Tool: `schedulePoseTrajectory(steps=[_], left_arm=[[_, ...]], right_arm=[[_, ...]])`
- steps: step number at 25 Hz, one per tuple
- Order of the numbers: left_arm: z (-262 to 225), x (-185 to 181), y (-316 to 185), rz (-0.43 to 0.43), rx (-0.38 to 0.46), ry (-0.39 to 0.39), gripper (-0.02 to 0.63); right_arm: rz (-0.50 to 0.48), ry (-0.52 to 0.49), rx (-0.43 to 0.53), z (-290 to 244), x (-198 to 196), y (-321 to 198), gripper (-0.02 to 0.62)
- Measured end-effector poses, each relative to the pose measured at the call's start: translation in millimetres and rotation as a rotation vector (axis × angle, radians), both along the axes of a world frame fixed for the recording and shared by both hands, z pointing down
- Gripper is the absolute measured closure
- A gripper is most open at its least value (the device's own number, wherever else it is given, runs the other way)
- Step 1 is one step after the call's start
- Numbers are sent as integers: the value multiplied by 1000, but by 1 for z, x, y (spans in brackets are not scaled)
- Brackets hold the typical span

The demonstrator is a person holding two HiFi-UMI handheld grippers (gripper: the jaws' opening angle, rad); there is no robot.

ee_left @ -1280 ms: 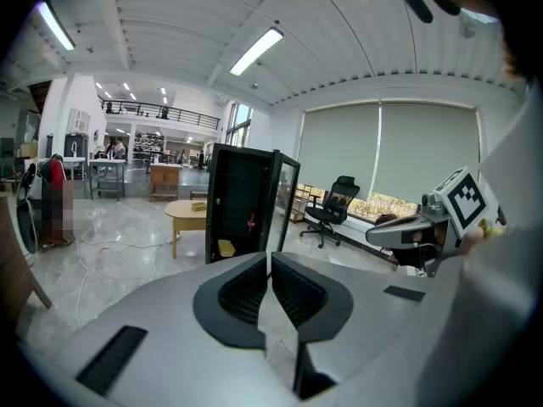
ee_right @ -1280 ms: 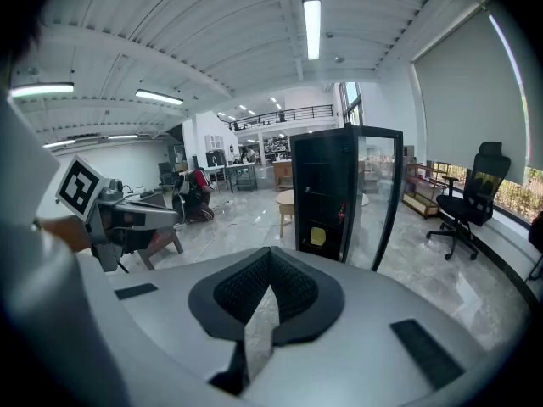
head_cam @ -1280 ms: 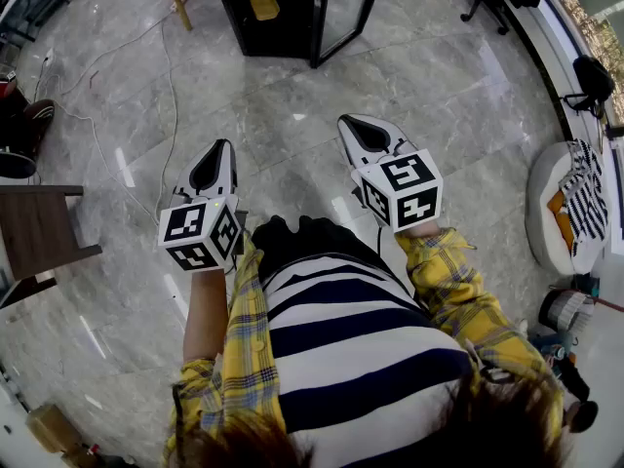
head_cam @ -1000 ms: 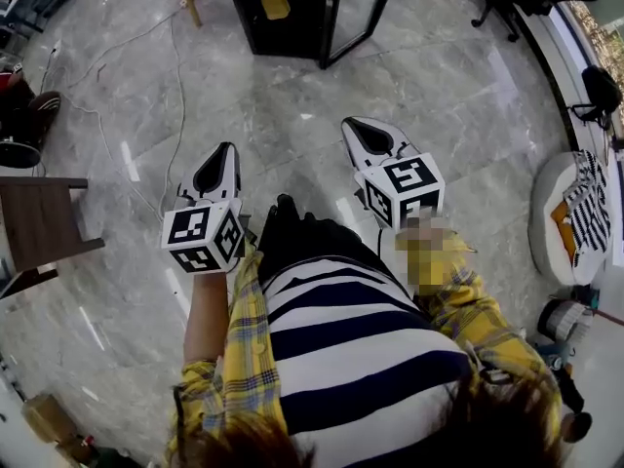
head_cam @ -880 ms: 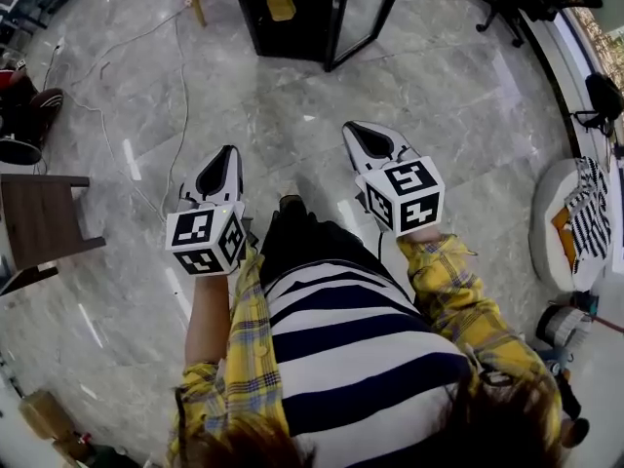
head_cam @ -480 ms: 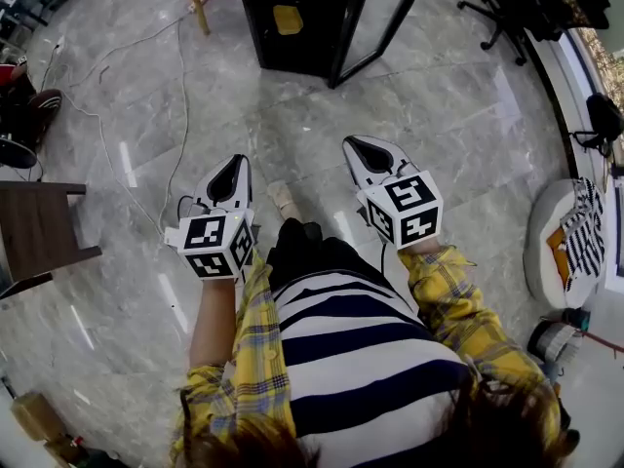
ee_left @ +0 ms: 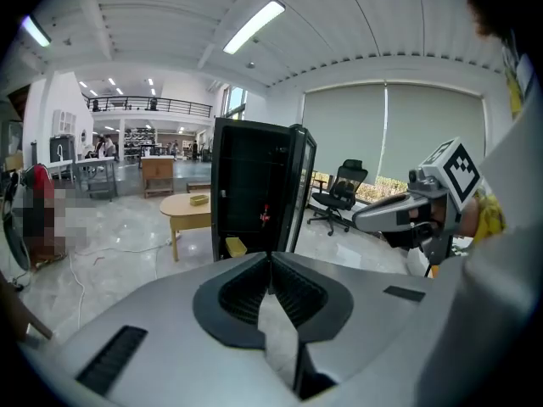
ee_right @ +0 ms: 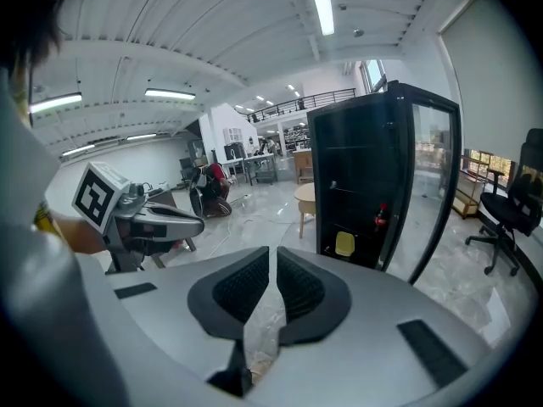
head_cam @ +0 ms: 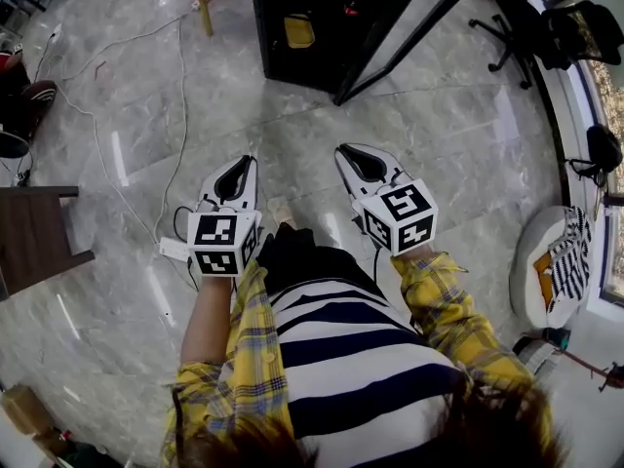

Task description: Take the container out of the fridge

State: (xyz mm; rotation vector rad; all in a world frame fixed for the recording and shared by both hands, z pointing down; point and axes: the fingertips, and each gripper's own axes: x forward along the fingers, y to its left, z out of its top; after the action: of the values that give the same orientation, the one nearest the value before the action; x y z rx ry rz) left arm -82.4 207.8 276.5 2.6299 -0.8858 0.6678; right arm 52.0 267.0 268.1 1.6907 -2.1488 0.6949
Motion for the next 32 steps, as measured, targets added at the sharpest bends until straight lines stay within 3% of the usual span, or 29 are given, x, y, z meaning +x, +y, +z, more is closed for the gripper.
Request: schedulePoseTrajectory(steps=[11, 21, 32], left_arm=[[19, -16, -82, -25, -4, -12, 575], [45, -39, -111, -86, -44, -6, 574], [67, -41, -150, -223, -51, -1, 574]], right_arm=[[-69, 40, -19, 24, -11, -102, 561], [-178, 140, -61, 50, -18, -151, 494], [-340, 268, -66, 92, 9, -221, 492]])
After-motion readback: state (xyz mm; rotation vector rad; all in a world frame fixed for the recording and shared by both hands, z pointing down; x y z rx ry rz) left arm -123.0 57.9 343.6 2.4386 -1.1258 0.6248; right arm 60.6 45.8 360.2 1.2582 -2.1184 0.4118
